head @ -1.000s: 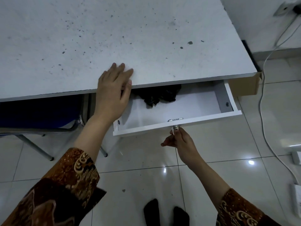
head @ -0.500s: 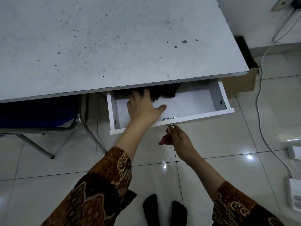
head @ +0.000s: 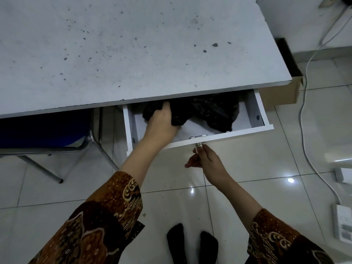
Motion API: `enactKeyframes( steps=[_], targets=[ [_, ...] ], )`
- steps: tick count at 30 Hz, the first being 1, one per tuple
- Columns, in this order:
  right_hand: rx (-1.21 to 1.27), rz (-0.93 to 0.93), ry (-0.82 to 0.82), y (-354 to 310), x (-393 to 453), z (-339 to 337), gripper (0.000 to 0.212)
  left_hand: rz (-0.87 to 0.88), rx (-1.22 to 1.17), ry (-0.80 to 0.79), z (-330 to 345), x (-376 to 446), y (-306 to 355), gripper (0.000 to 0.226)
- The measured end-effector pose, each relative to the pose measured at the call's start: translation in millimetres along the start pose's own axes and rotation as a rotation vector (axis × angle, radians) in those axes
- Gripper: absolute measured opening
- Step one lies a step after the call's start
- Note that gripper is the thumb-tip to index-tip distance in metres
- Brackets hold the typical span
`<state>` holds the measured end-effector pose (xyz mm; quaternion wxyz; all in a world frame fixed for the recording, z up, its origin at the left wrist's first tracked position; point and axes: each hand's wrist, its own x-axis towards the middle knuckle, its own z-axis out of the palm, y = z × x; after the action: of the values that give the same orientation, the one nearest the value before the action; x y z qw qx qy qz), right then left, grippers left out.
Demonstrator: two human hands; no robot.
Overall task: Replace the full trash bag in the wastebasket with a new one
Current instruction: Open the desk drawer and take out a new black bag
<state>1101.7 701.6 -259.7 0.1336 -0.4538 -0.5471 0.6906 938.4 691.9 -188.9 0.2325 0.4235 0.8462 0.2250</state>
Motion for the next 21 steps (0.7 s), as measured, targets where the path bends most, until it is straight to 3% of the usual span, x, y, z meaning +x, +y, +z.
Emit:
enactKeyframes(
  steps=[3,7,11,16,21],
  targets=[
    [0.012,0.012,-0.003,-3,-1,0,0.028,-0.049,0.16,-0.011,-7,-10,-6,0.023],
    [0.018,0.024,0.006,-4,-2,1,0.028,0.017,0.357,0.164,-3,-17,-7,0.04],
    [0.011,0.021,0.014,-3,-1,1,0.028,0.08,0.101,0.147,0,-19,-6,0.015],
    [0.015,0.022,0.011,-2,0,1,0.027,0.21,-0.096,0.259,-28,-50,1,0.028],
    [0.084,0.029,0.01,-4,-3,3,0.026,0.206,-0.178,0.421,-76,-115,-6,0.028]
  ],
)
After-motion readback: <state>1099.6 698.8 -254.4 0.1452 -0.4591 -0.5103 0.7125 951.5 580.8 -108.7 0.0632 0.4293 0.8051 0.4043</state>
